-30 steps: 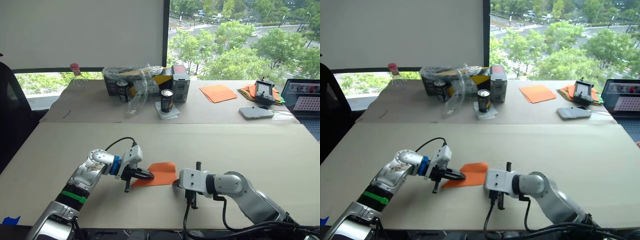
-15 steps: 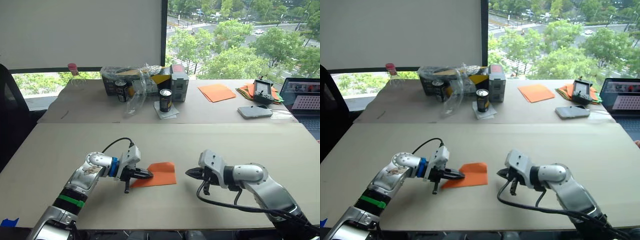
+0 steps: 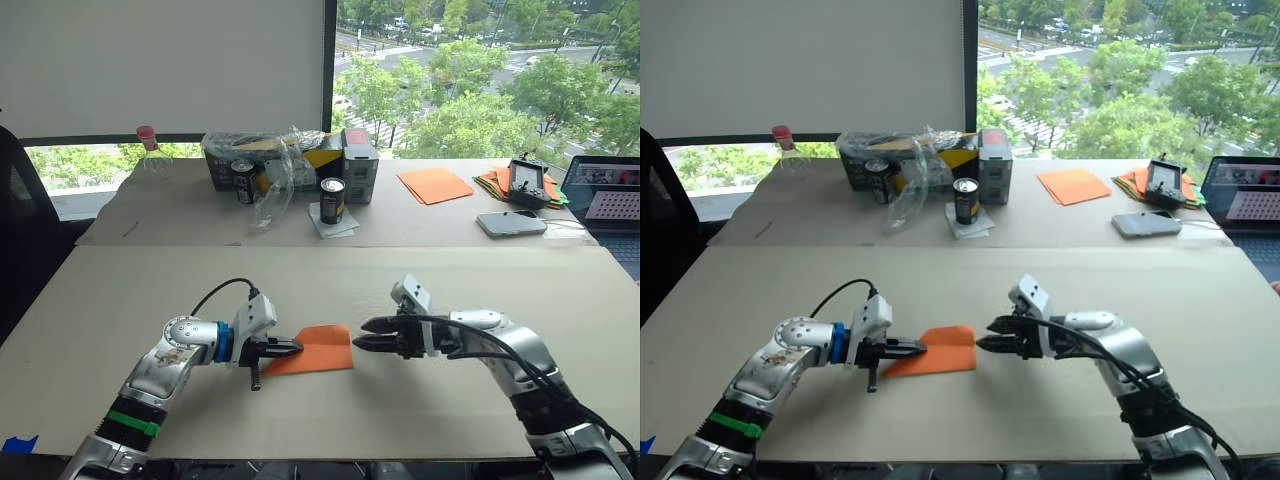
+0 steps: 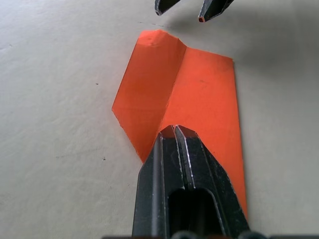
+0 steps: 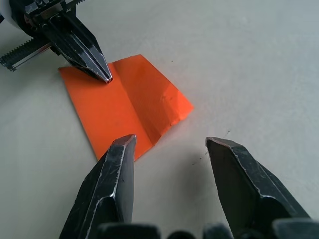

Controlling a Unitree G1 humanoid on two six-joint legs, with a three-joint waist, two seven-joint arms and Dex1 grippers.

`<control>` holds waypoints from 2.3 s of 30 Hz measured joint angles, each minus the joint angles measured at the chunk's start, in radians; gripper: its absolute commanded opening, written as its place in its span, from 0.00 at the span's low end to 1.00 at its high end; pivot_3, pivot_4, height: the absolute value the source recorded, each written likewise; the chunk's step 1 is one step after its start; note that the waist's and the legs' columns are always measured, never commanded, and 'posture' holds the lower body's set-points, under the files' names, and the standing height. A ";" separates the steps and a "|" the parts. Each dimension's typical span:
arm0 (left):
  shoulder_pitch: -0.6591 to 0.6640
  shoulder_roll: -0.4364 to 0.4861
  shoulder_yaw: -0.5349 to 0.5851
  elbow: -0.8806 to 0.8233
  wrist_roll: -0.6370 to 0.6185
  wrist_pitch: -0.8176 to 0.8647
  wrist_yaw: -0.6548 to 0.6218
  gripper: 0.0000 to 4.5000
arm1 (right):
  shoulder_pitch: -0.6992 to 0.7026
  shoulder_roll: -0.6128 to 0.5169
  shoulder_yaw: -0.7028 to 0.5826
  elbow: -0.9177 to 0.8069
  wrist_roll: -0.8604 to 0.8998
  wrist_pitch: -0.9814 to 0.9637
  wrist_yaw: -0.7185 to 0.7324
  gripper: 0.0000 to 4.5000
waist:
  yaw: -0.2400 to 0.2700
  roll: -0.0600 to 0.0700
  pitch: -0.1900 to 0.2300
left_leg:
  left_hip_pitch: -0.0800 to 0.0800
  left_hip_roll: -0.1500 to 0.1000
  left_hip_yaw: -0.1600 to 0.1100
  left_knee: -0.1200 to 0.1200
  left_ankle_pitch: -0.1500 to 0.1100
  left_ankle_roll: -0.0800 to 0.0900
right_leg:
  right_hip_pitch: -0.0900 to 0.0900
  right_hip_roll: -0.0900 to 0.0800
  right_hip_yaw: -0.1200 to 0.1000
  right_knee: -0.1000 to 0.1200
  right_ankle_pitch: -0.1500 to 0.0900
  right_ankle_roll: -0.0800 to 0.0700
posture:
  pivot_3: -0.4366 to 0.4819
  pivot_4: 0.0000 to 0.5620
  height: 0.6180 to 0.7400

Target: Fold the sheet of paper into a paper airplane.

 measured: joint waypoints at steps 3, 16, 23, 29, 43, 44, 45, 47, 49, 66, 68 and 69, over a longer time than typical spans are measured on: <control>0.009 0.005 0.003 -0.010 0.000 0.001 0.009 0.00 | -0.016 0.025 0.006 0.027 0.002 0.003 0.006 0.57 | -0.001 0.000 0.000 | 0.000 0.000 0.000 0.000 0.000 0.000 | 0.000 0.000 0.000 0.000 0.000 0.000 | 0.48 0.27 0.43; 0.063 0.020 0.015 -0.073 -0.007 0.016 0.051 0.00 | -0.079 0.077 0.043 0.111 -0.002 -0.015 0.033 0.57 | -0.003 0.000 0.000 | 0.001 0.000 0.000 -0.001 0.000 0.000 | 0.000 0.000 0.000 0.000 0.000 0.000 | 0.48 0.27 0.43; 0.063 0.021 0.014 -0.073 -0.007 0.012 0.052 0.00 | -0.080 0.096 0.053 0.113 -0.001 -0.025 0.049 0.57 | -0.002 0.000 0.000 | 0.001 0.000 0.000 -0.001 0.000 0.000 | 0.000 0.000 0.000 0.000 0.000 0.000 | 0.48 0.27 0.43; 0.063 0.024 0.014 -0.070 -0.007 0.007 0.051 0.00 | -0.088 0.091 0.049 0.108 0.002 -0.026 0.060 0.57 | -0.002 0.000 0.000 | 0.001 0.000 0.000 -0.001 0.000 0.000 | 0.000 0.000 0.000 0.000 0.000 0.000 | 0.48 0.27 0.43; 0.034 0.044 0.010 -0.008 -0.007 -0.047 0.021 0.00 | -0.083 0.039 0.066 -0.016 -0.001 -0.026 0.084 0.01 | -0.002 0.000 0.000 | 0.001 0.000 0.000 -0.002 0.000 0.000 | 0.000 0.000 0.000 0.000 0.000 0.000 | 0.48 0.27 0.43; 0.034 0.044 0.010 -0.008 -0.007 -0.047 0.021 0.00 | -0.078 0.039 0.065 -0.024 -0.001 -0.026 0.082 0.01 | -0.002 0.000 0.000 | 0.001 0.000 0.000 -0.002 0.000 0.000 | 0.000 0.000 0.000 0.000 0.000 0.000 | 0.48 0.27 0.43; 0.033 0.044 0.010 -0.008 -0.007 -0.048 0.021 0.00 | -0.068 0.039 0.064 -0.038 -0.001 -0.026 0.077 0.01 | -0.002 0.000 0.000 | 0.001 0.000 0.000 -0.002 0.000 0.000 | 0.000 0.000 0.000 0.000 0.000 0.000 | 0.48 0.27 0.43; 0.032 0.044 0.010 -0.007 -0.007 -0.048 0.020 0.00 | -0.054 0.037 0.064 -0.049 -0.003 -0.038 0.074 0.01 | -0.002 0.000 0.000 | 0.001 0.000 0.000 -0.002 0.000 0.000 | 0.000 0.000 0.000 0.000 0.000 0.000 | 0.48 0.27 0.43; 0.030 0.044 0.007 -0.006 -0.006 -0.048 0.019 0.00 | -0.023 0.023 0.073 -0.071 -0.039 -0.120 0.067 0.01 | -0.001 0.000 0.000 | 0.001 0.000 0.000 -0.002 0.000 0.000 | 0.000 0.000 0.000 0.000 0.000 0.000 | 0.48 0.27 0.43; -0.008 0.044 -0.009 0.031 0.004 -0.058 -0.008 0.00 | 0.067 -0.056 0.185 0.095 -0.393 -1.070 0.064 0.01 | 0.009 0.000 0.000 | 0.001 -0.001 0.000 0.000 0.000 0.000 | 0.001 0.000 0.000 0.000 0.000 0.000 | 0.48 0.27 0.43; -0.008 0.041 -0.004 0.027 -0.007 -0.035 -0.005 0.00 | 0.067 -0.057 0.197 0.108 -0.435 -1.125 0.054 0.01 | 0.009 0.000 0.000 | 0.001 -0.001 0.000 0.000 0.000 0.000 | 0.001 0.000 0.000 0.000 0.000 0.000 | 0.48 0.27 0.43; -0.008 0.039 0.000 0.026 -0.015 -0.019 -0.004 0.00 | 0.067 -0.057 0.202 0.115 -0.452 -1.146 0.046 0.01 | 0.009 0.000 0.000 | 0.001 -0.001 0.000 0.000 0.000 0.000 | 0.001 0.000 0.000 0.000 0.000 0.000 | 0.48 0.27 0.43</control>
